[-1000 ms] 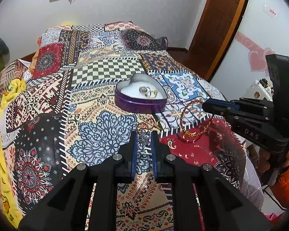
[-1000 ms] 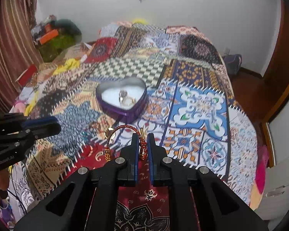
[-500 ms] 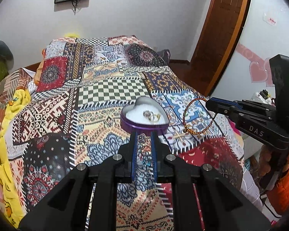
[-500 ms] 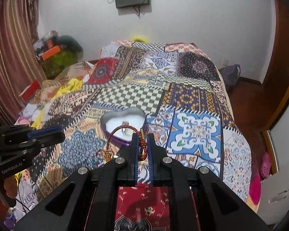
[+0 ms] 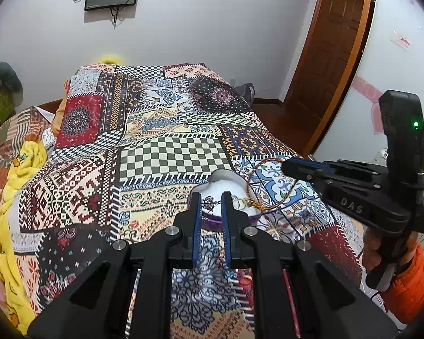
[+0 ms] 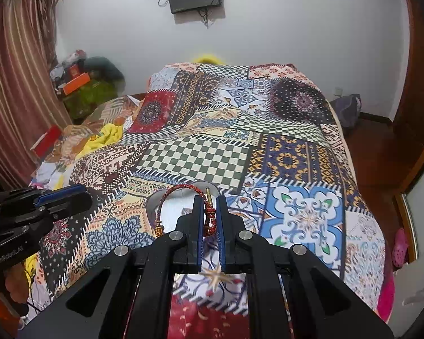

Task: Organize jewelry
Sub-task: 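Lower the bracelet and chain into the heart tin and open both grippers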

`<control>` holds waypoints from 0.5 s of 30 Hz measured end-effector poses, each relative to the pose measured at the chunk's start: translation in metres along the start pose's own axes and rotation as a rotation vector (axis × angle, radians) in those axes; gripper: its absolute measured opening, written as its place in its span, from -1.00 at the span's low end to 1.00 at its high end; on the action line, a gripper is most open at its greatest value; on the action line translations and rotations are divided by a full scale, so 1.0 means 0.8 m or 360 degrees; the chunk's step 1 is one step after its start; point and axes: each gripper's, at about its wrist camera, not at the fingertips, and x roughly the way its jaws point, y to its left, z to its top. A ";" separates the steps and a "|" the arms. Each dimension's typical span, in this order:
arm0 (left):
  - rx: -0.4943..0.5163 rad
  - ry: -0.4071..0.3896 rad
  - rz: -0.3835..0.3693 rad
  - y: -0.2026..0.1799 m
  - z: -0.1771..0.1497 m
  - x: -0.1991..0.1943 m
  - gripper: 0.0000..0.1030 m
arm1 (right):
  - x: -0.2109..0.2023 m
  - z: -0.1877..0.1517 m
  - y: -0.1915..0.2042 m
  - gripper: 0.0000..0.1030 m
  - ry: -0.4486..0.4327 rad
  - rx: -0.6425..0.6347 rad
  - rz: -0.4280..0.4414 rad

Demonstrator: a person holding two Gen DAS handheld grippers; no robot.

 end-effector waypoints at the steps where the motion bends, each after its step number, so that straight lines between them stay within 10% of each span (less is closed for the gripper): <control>1: 0.0000 0.0000 0.0000 0.000 0.001 0.002 -0.76 | 0.003 0.002 0.001 -0.86 0.0002 -0.0006 0.0001; 15: -0.0048 0.0130 -0.0109 0.014 0.014 0.068 -0.76 | 0.075 0.014 0.004 -0.86 0.0217 -0.0101 0.0069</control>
